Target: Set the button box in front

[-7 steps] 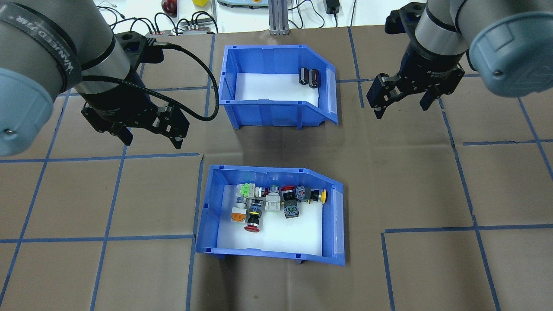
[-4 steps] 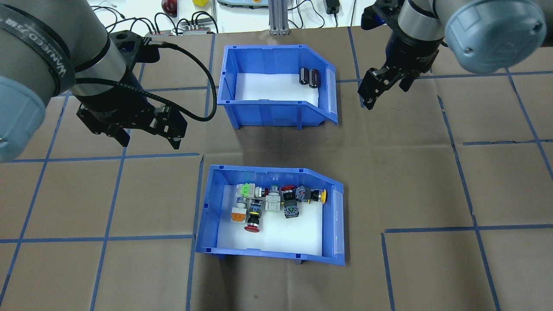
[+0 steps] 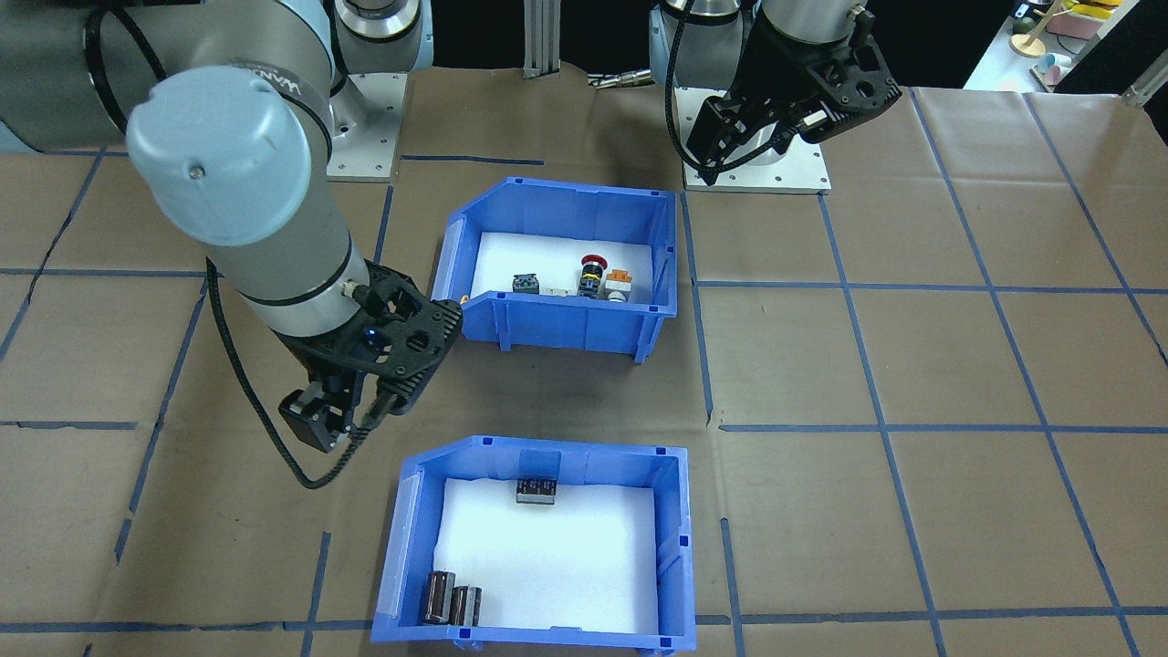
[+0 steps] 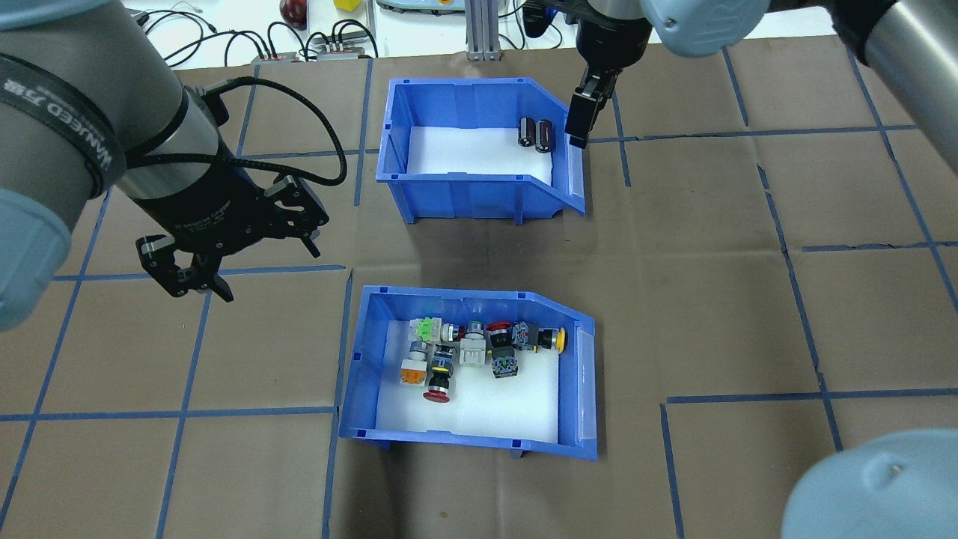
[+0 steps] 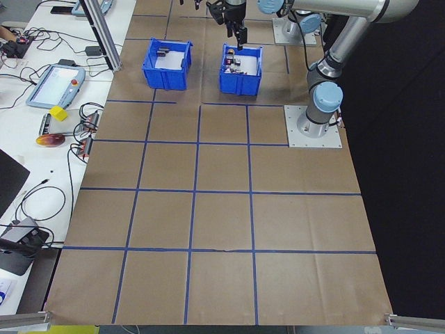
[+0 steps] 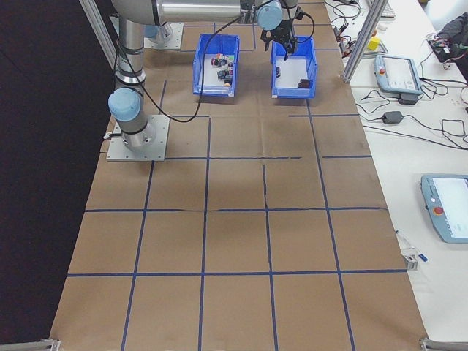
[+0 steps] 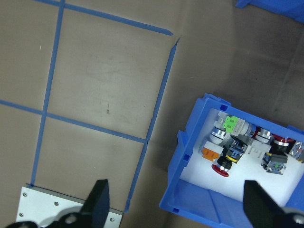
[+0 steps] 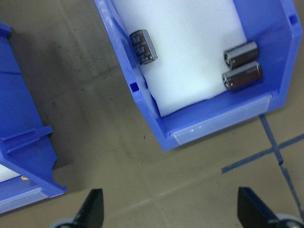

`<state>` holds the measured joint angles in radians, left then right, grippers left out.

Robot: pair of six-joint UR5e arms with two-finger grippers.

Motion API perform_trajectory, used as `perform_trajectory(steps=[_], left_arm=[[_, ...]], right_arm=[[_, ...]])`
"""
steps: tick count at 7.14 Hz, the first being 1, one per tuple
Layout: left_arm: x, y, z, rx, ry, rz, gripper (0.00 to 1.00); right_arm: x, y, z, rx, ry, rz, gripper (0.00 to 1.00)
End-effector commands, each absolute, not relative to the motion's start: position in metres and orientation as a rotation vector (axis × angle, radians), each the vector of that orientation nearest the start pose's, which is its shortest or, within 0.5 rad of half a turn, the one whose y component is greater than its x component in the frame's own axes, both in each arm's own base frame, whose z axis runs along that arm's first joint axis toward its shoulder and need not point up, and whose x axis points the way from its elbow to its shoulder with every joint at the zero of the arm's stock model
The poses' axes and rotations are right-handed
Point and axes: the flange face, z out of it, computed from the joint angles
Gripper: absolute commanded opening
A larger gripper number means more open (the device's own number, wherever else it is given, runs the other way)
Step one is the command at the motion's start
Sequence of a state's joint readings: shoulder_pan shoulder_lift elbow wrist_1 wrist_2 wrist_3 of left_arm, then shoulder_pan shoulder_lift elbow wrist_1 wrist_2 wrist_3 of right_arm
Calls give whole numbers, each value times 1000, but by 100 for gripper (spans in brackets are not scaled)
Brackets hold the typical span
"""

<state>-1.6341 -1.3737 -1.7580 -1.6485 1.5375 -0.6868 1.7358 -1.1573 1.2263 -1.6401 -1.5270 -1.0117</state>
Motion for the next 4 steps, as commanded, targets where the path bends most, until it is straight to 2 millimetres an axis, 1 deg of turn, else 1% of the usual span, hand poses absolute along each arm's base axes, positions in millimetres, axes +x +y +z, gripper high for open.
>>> perform_trajectory(steps=[1,2,3,4], left_arm=[[-162,-343,439,-1540,2712,212,99],[-161,-315,417,-1632,2636,245,99],[-168,-300,402,-1824,2570,256,99],[-186,-287,390,-1888,2495,272,99]], right_arm=[[299,-648,402,-1984,2412,-6,100],[337,-641,385,-2048,2350,22,100],[386,-618,367,-2122,2272,62,100],[417,-603,346,-2189,2233,123,100]])
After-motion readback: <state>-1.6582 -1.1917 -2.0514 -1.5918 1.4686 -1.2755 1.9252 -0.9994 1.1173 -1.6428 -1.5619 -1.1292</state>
